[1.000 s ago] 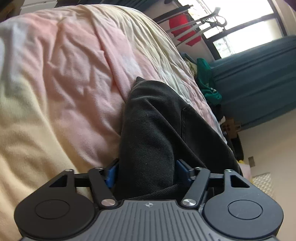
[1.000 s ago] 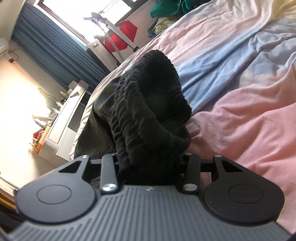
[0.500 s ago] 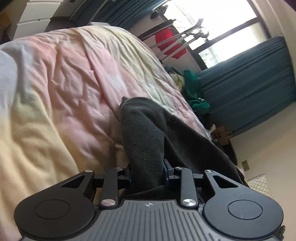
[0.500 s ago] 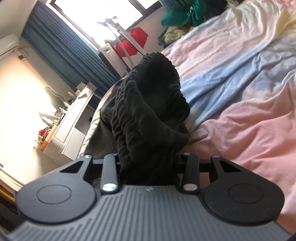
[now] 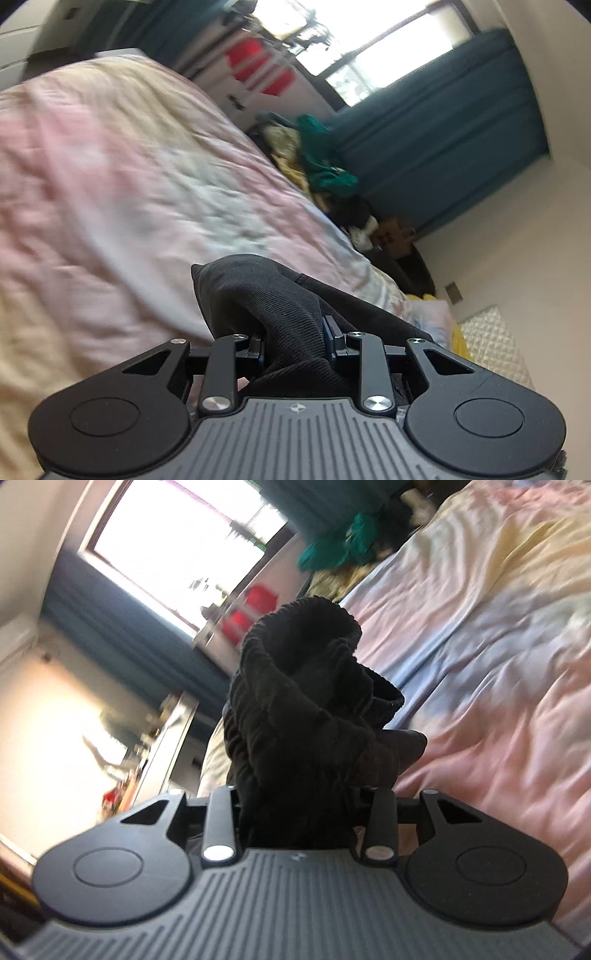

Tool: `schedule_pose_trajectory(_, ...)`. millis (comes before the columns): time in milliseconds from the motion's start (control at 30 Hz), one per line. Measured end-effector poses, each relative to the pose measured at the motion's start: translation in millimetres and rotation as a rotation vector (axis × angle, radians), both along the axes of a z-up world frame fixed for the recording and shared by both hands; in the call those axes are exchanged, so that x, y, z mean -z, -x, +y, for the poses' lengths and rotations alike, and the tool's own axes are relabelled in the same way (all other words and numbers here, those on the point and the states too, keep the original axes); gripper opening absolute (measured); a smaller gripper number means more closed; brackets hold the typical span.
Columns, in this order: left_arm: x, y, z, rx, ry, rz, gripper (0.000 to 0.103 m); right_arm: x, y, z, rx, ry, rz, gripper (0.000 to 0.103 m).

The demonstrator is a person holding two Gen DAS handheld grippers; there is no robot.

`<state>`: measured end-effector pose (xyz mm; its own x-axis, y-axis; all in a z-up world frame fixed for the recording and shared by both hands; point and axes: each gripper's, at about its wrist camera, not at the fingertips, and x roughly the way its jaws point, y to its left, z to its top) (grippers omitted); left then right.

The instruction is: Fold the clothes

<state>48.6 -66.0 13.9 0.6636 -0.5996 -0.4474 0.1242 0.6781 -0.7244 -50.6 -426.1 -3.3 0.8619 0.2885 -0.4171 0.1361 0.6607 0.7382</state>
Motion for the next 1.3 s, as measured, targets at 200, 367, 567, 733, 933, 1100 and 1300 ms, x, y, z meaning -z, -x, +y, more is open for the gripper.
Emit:
schedule_pose_trajectory(200, 6, -84, -128, 0.099, 0.019, 0.016, 0.029, -5, -46, -102, 0.135, 0.014, 0.025, 0.04)
schedule_pose_trajectory(367, 17, -172, -229, 0.146, 0.015, 0.017, 0.029, 6, -102, -172, 0.237, 0.0, 0.035, 0.04)
schedule_pose_trajectory(567, 39, -243, -297, 0.229, -0.06, -0.083, 0.029, 54, -145, -222, 0.312, -0.025, -0.059, 0.04)
schedule_pose_trajectory(733, 96, -271, -316, 0.308, -0.169, -0.08, 0.03, 119, -149, -224, 0.335, 0.001, -0.075, 0.041)
schedule_pose_trajectory(933, 143, -272, -301, 0.382, -0.246, -0.059, 0.032, 173, -141, -211, 0.331, -0.009, 0.007, 0.042)
schedule_pose_trajectory(1100, 105, -250, -303, 0.373, -0.378, -0.064, 0.038, 166, -135, -225, 0.373, -0.162, 0.123, 0.053)
schedule_pose_trajectory(1300, 33, -192, -281, 0.366, -0.429, -0.131, 0.047, 105, -98, -203, 0.383, 0.017, 0.198, 0.053)
